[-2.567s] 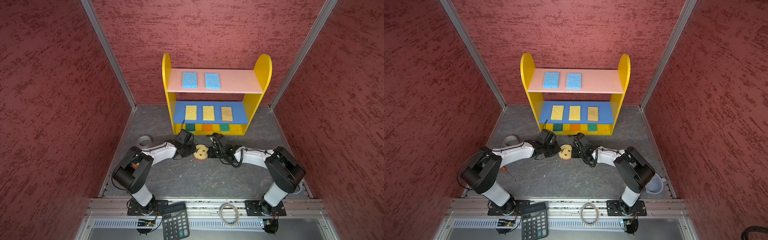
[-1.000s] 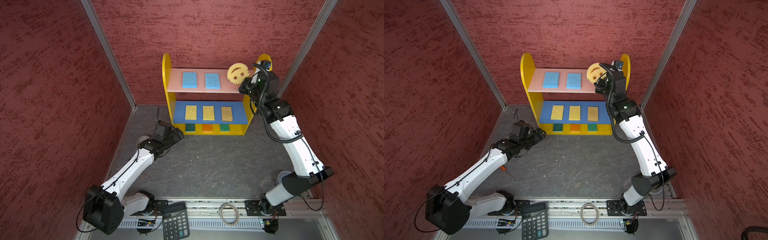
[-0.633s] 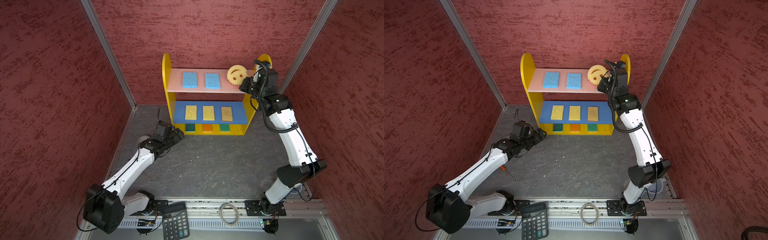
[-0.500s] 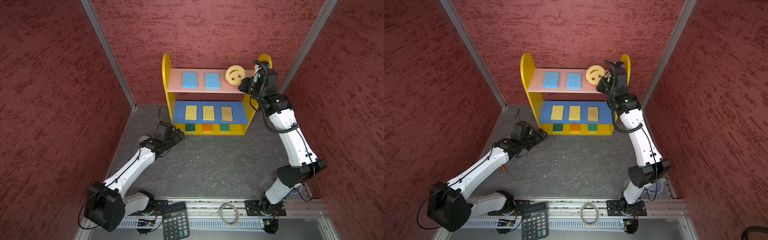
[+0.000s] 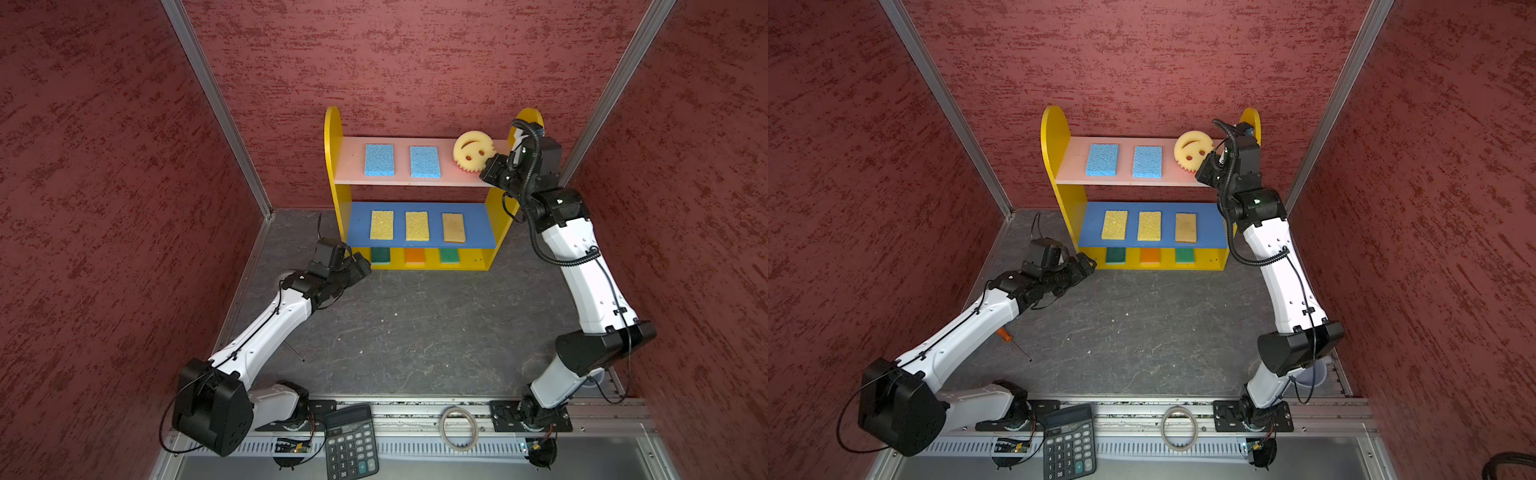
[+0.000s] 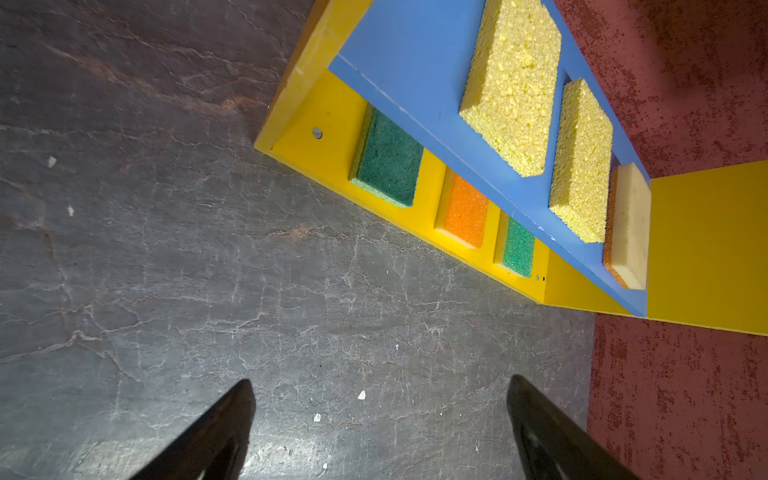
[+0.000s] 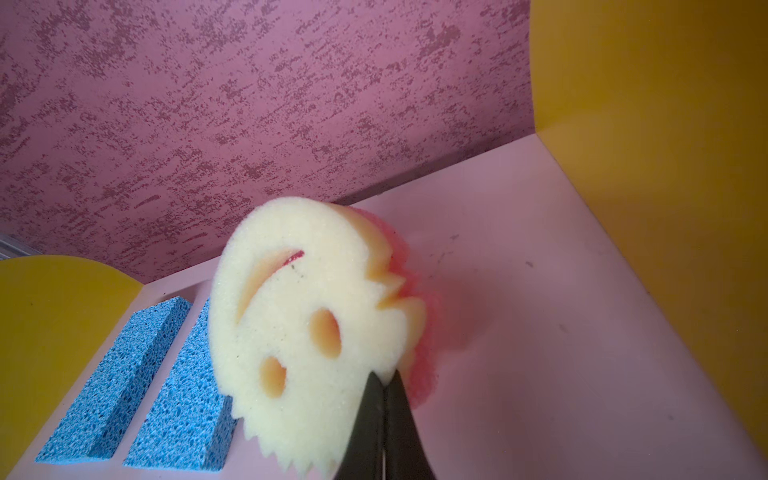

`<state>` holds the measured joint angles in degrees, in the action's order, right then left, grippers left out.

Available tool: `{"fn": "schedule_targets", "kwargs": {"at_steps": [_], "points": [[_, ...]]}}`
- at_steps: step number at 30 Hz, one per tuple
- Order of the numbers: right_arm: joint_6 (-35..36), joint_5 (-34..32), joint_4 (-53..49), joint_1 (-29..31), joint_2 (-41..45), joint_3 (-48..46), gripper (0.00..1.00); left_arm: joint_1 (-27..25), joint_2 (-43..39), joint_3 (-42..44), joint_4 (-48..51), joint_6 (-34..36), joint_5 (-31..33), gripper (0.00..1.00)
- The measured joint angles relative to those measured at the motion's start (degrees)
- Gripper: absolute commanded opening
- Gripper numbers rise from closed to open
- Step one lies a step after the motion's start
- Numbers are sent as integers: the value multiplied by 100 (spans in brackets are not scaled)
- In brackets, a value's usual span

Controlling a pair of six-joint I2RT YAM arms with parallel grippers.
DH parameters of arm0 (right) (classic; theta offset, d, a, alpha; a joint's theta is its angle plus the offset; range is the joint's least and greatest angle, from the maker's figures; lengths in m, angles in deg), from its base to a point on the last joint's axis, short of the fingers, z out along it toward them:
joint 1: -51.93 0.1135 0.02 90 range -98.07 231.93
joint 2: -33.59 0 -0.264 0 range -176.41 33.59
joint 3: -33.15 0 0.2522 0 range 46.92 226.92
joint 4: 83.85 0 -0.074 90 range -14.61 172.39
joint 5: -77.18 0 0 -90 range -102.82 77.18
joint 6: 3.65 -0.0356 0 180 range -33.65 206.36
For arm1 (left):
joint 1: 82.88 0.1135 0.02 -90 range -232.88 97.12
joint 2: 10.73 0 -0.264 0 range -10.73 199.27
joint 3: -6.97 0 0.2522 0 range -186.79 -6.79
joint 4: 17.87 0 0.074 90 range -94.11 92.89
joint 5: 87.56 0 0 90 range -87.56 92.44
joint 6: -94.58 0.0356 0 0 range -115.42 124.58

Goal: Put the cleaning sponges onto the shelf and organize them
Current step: 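Lift the smiley sponge with the right gripper up to the pink board, then lower the smiley sponge onto the pink board beside the blue sponges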

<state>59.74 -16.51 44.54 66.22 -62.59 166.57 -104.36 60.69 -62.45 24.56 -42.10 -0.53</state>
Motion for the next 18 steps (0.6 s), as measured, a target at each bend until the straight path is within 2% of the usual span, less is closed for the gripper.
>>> {"fn": "schedule_targets", "kwargs": {"at_steps": [18], "points": [[-122, 210, 76, -85, 422, -496, 0, 0, 37, -7, 2, -68, -125, 94]]}}
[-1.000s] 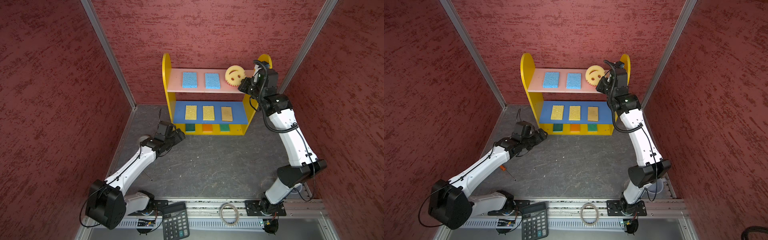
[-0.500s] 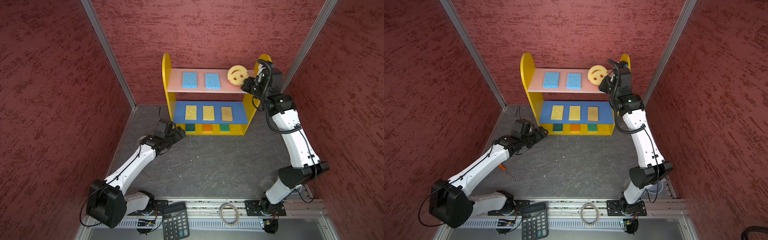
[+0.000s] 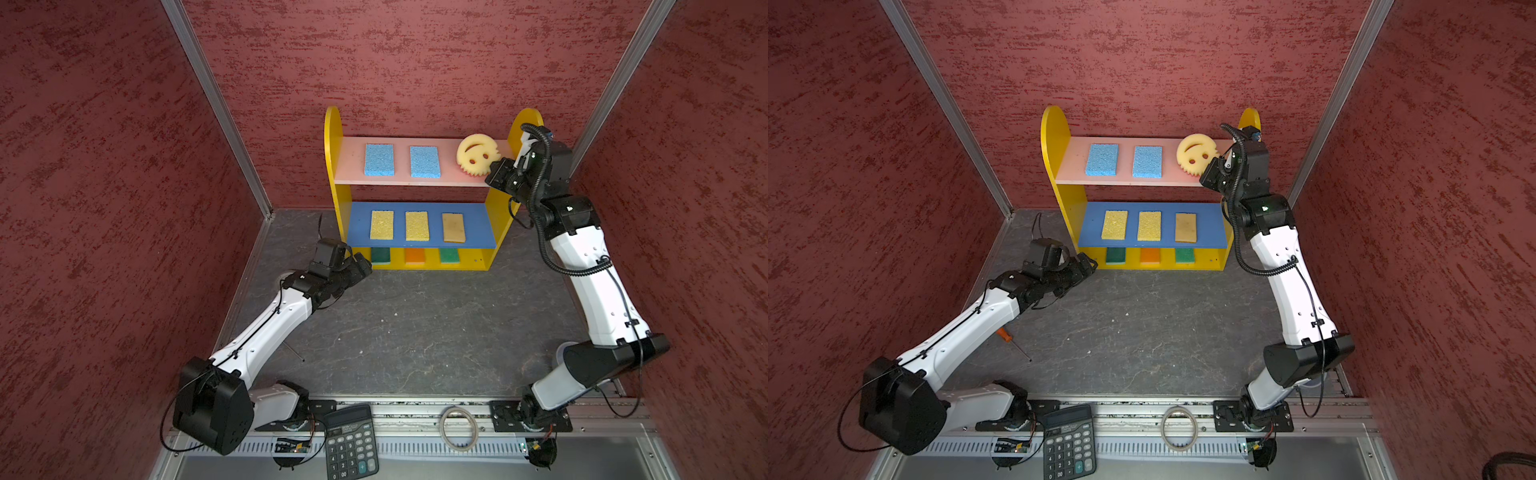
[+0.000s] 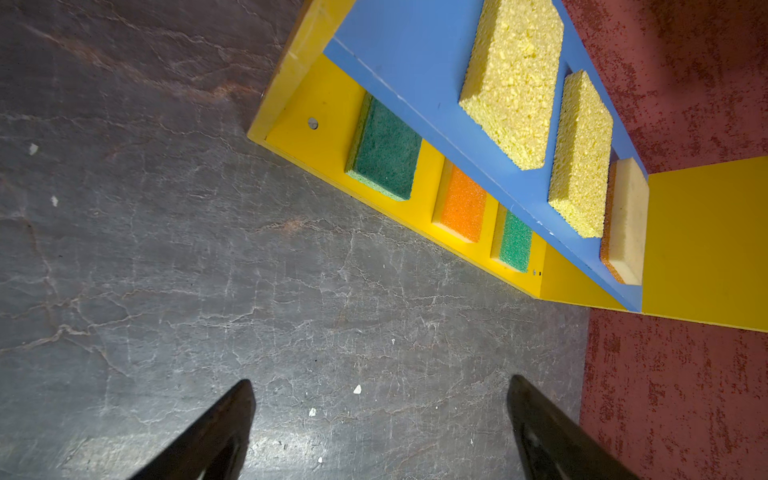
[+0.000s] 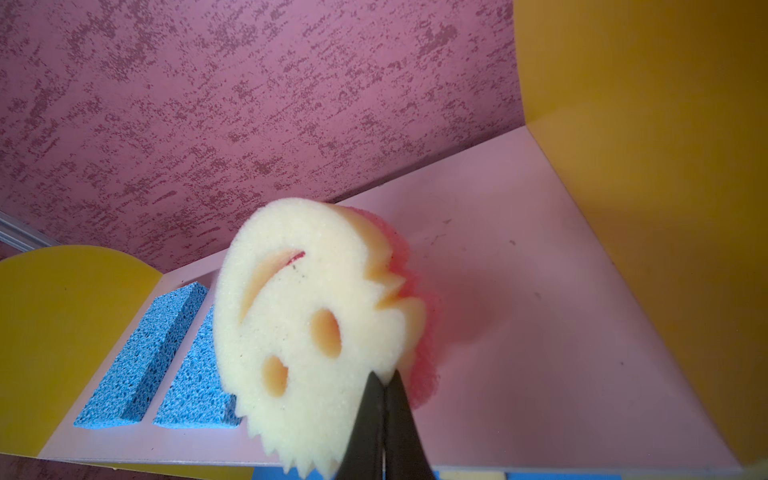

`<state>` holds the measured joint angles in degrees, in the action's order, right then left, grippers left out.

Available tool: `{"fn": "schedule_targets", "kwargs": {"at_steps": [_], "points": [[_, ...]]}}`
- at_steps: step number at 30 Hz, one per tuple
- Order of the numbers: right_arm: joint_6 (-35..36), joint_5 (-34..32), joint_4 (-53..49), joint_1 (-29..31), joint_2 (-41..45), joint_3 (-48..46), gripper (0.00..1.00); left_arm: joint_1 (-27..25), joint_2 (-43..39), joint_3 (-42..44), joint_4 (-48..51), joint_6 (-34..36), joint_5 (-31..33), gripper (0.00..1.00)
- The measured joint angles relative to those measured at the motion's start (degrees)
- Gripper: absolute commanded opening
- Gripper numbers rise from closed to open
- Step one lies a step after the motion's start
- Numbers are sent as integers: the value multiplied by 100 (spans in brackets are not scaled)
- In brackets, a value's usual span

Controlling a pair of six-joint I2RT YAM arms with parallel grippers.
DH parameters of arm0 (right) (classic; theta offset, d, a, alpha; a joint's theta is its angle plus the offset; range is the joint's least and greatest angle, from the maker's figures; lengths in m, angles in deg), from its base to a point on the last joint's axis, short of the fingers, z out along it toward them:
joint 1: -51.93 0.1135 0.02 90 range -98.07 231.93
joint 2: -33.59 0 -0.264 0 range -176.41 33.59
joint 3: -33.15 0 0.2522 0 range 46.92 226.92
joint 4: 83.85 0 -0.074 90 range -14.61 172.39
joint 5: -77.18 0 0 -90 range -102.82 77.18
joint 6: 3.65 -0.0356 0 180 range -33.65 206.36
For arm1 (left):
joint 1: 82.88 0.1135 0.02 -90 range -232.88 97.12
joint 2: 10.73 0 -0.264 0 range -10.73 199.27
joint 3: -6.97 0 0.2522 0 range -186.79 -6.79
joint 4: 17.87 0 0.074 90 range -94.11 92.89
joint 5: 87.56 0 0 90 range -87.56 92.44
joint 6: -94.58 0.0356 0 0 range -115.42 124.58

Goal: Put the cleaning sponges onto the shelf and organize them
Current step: 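Lower the smiley sponge onto the pink board beside the blue sponges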

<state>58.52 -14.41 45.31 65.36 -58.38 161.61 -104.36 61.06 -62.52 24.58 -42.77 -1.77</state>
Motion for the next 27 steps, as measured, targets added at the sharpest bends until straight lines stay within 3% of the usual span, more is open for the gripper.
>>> {"fn": "schedule_targets", "kwargs": {"at_steps": [13, 27], "points": [[-92, 39, 90, -133, -9, -107, 19, 0, 7, 0, 0, -39, -4, 94], [-127, 149, 105, -203, -125, 92, 24, 0, 63, 0, 0, -46, -26, 94]]}}
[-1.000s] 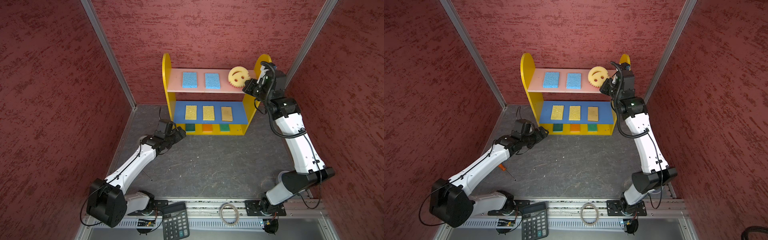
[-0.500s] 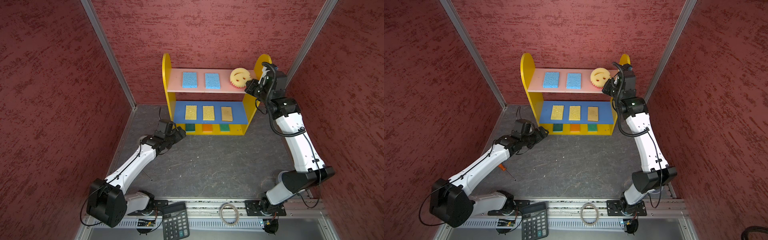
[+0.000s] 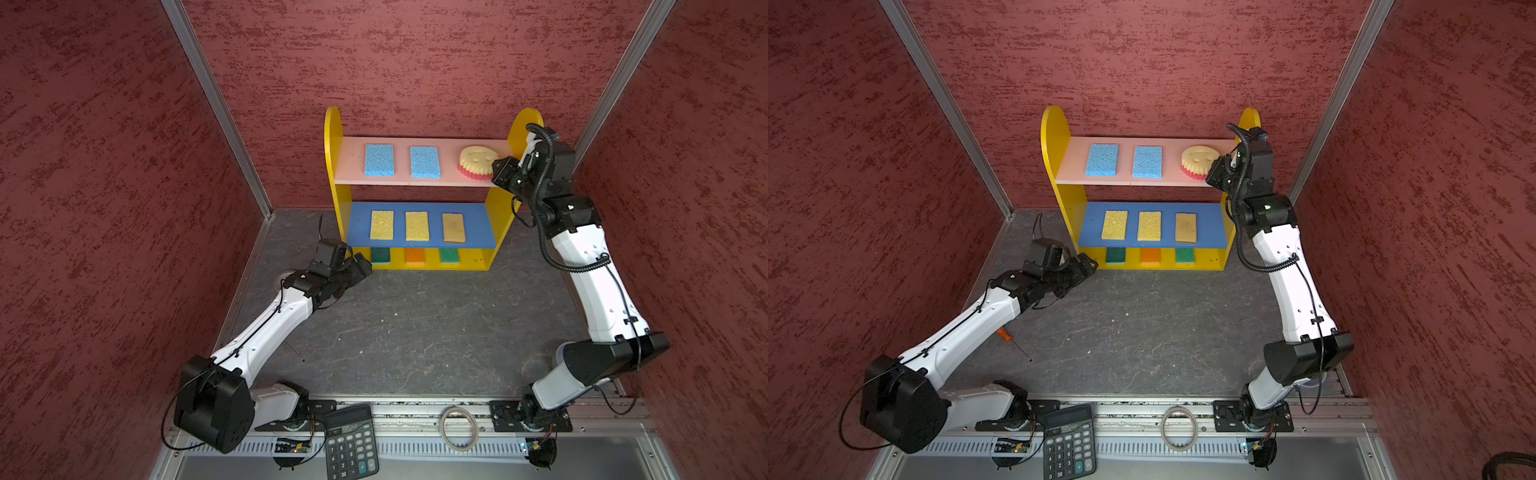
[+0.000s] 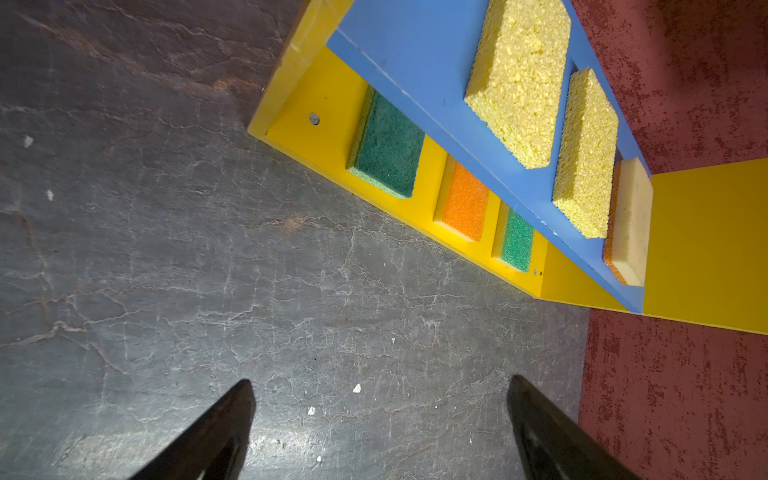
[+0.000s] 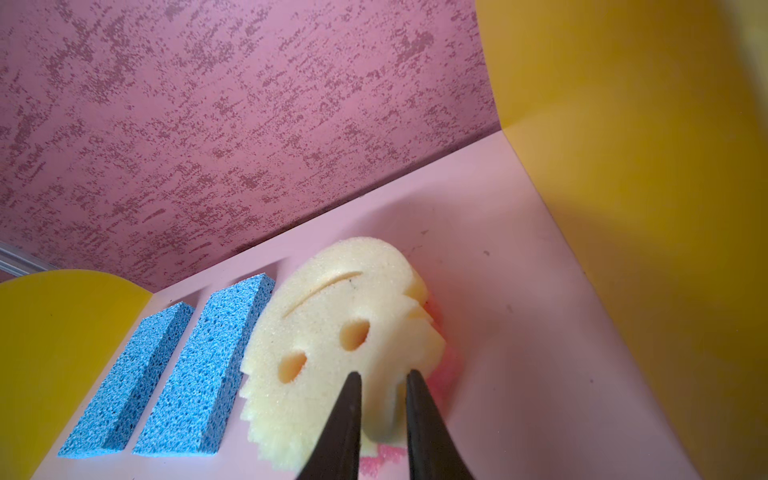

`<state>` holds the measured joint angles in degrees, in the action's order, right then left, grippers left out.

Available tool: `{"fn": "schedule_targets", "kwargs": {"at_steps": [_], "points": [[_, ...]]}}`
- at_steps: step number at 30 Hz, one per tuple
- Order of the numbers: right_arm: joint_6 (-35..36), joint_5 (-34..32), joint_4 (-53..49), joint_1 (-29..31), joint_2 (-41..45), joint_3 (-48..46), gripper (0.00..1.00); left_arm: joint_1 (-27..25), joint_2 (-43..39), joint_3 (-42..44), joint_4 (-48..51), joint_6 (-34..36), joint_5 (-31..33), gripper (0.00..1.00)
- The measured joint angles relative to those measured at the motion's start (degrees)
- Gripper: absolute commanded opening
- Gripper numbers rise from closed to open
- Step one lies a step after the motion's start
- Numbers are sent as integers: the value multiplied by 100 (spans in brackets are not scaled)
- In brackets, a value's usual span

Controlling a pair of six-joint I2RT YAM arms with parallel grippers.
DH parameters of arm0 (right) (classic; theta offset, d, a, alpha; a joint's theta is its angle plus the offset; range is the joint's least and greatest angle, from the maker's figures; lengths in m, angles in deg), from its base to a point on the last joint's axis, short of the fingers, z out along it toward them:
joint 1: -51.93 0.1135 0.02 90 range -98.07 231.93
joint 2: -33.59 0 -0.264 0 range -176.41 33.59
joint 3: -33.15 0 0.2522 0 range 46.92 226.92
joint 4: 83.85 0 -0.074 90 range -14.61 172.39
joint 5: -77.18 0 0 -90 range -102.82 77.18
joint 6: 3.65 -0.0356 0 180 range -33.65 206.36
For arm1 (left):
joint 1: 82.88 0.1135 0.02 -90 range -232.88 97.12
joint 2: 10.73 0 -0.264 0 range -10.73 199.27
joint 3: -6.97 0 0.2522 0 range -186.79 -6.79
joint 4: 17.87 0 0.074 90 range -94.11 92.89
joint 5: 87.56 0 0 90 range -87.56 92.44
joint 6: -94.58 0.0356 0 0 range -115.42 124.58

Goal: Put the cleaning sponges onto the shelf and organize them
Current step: 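Lower the smiley sponge onto the pink board beside the blue sponges, then open the right gripper and nudge the smiley sponge into place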

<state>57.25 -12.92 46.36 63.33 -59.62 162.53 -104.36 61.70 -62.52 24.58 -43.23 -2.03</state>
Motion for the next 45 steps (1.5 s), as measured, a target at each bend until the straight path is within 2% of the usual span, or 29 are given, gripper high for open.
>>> {"fn": "schedule_targets", "kwargs": {"at_steps": [7, 11, 14, 16, 20, 24, 30, 45], "points": [[90, 229, -254, 0, -299, 719, 32, 0, 66, 0, -2, -37, -15, 95], [151, 326, -343, 0, -243, 684, 32, 0, 76, 0, -4, -37, -20, 94], [166, 433, -313, 0, 2, 291, 31, 0, 116, 0, -4, -37, -22, 94], [162, 527, -278, 0, 256, -94, 29, 0, 149, 0, -7, -37, -24, 95], [111, 699, -151, 0, 807, -798, 11, 0, 162, 0, -11, -37, -39, 94], [42, 857, 24, 0, 1123, -1067, 0, -2, 210, 0, -24, -42, -70, 94], [42, 931, 223, 0, 1165, -1174, 0, -7, 251, 0, -24, -81, -107, 95], [33, 1049, 295, -11, 463, -1003, 0, -7, 251, 0, -15, -87, -107, 95]]}}
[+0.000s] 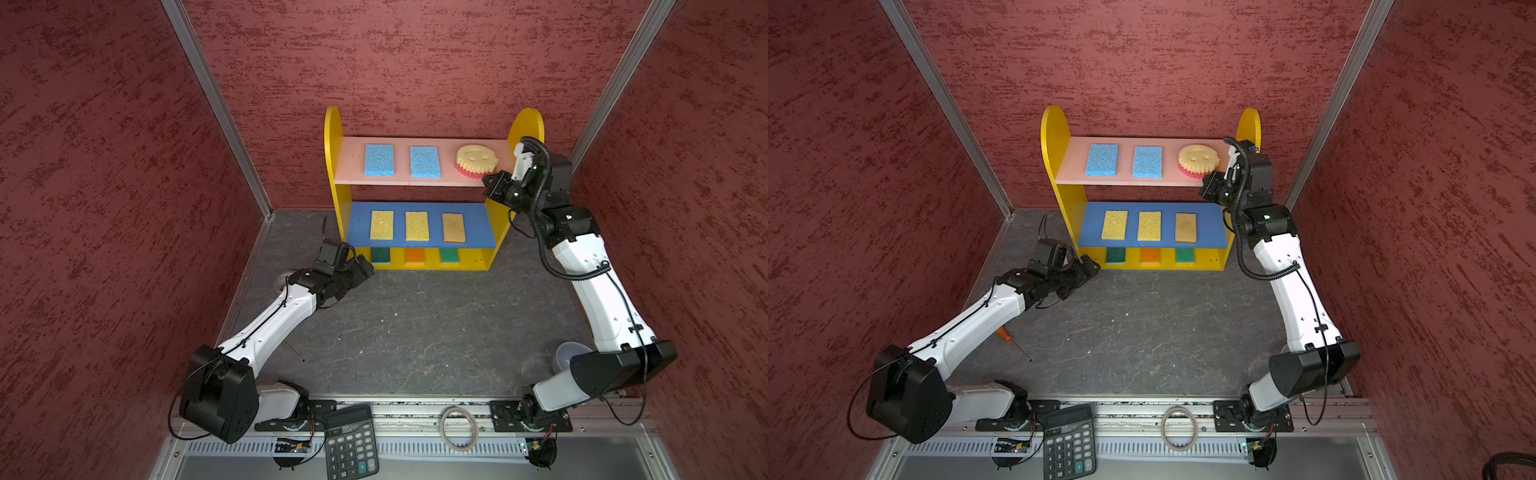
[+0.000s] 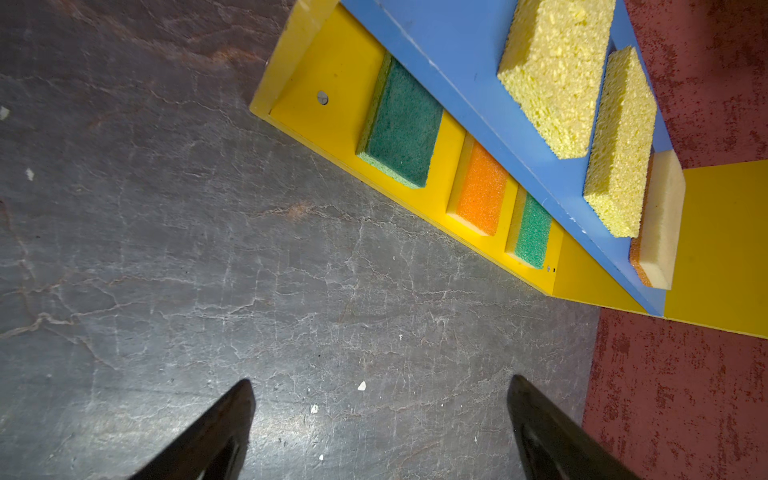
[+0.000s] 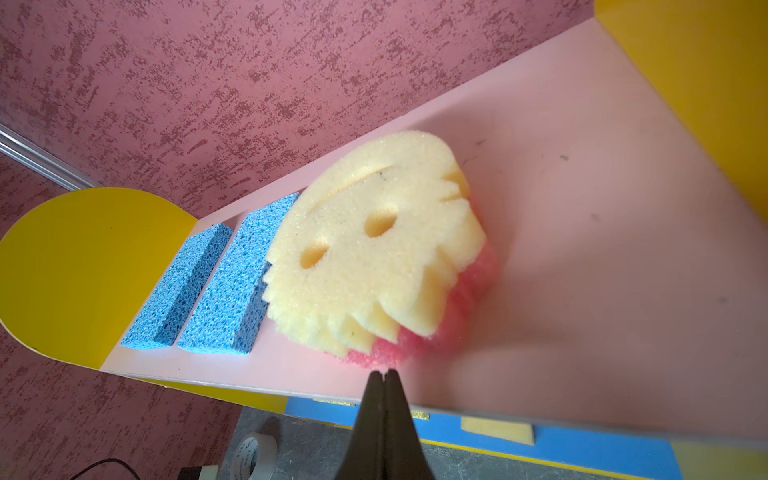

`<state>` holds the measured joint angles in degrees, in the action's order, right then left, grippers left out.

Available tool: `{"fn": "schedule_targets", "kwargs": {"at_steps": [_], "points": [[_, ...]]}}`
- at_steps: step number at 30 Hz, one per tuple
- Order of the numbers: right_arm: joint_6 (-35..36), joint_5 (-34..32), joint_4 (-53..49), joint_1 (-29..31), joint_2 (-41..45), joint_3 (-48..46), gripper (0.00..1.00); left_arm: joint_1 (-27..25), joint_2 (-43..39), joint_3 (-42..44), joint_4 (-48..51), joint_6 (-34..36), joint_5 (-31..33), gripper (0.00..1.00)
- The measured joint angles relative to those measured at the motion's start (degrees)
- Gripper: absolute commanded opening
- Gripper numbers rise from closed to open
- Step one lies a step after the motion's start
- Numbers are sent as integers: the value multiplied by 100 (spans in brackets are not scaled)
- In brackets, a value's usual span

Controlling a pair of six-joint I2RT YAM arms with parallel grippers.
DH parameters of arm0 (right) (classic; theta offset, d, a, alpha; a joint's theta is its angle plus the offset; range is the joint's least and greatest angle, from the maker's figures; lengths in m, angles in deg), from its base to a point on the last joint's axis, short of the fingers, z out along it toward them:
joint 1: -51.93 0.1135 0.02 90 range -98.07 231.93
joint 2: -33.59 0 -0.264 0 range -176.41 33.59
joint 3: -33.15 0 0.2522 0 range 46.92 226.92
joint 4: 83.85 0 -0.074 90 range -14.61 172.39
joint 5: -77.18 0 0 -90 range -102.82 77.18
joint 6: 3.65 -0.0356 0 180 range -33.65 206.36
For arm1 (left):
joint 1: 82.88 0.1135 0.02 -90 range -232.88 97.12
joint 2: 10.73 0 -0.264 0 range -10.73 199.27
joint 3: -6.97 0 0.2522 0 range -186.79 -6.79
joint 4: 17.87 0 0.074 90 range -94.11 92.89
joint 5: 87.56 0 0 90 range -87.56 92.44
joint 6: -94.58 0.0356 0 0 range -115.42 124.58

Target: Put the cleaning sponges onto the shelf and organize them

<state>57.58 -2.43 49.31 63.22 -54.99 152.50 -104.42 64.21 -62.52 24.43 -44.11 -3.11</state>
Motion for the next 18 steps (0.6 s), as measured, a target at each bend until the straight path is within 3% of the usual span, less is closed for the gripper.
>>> {"fn": "schedule_targets", "kwargs": {"at_steps": [18], "points": [[-17, 76, 55, -42, -72, 133, 0, 0, -7, 0, 15, 7, 7, 95]]}}
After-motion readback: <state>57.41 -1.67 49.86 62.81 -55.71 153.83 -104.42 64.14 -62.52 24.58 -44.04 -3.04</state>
